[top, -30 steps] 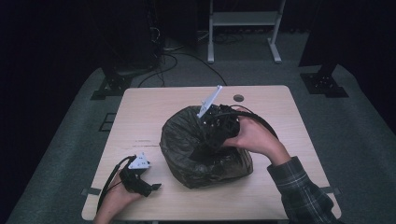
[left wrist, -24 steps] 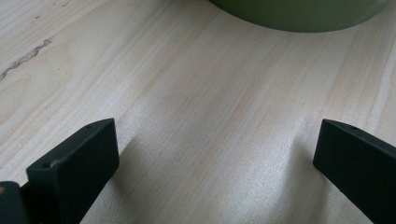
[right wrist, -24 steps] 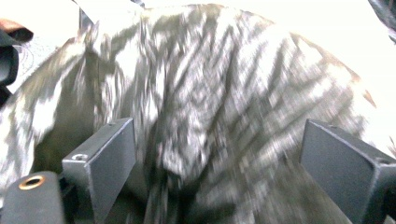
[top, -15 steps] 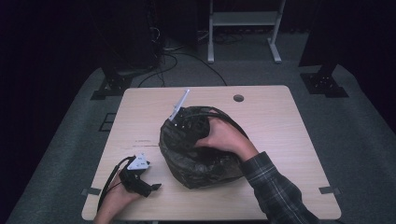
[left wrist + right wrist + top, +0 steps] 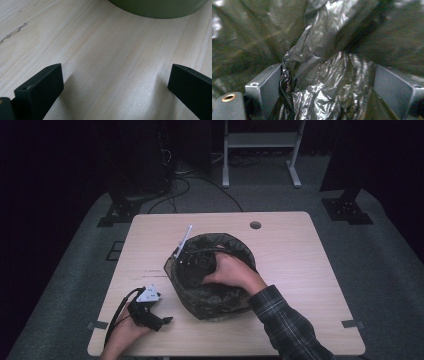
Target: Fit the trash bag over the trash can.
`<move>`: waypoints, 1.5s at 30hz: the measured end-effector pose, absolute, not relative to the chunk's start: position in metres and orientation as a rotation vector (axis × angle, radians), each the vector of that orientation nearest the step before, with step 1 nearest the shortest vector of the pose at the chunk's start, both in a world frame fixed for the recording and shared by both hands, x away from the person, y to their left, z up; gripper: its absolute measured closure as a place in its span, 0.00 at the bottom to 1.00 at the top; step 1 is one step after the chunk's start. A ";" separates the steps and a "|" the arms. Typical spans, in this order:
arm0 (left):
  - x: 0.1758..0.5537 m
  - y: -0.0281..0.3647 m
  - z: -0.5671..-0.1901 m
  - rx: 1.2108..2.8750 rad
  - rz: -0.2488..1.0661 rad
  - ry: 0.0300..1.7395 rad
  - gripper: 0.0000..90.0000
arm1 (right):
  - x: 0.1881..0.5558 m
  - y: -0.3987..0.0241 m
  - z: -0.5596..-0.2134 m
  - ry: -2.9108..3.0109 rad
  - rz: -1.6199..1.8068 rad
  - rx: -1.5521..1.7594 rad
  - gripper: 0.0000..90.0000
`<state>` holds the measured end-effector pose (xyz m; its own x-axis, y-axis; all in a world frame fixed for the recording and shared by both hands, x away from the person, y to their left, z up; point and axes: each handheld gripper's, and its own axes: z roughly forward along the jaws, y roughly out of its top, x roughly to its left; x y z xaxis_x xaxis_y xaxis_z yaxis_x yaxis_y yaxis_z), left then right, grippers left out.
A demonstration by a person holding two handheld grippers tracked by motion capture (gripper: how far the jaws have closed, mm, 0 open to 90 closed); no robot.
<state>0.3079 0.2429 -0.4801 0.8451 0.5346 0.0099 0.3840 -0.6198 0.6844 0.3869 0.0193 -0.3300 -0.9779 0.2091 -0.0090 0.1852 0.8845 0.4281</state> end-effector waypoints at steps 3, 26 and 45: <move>0.308 0.243 -0.480 2.308 0.277 0.662 0.00 | 0.385 0.011 -0.317 2.961 0.738 0.323 0.10; 0.306 0.245 -0.483 2.274 0.290 0.658 0.00 | 0.351 -0.140 -0.253 2.650 1.195 0.465 0.10; 0.306 0.245 -0.483 2.276 0.289 0.656 0.00 | 0.301 -0.244 -0.329 2.439 1.292 0.711 0.10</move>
<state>0.3063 0.2454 -0.4831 0.8443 0.5358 0.0109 0.3698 -0.5973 0.7117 0.3005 -0.2441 -0.3289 -0.8361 0.5481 -0.0241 0.2880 0.4758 0.8310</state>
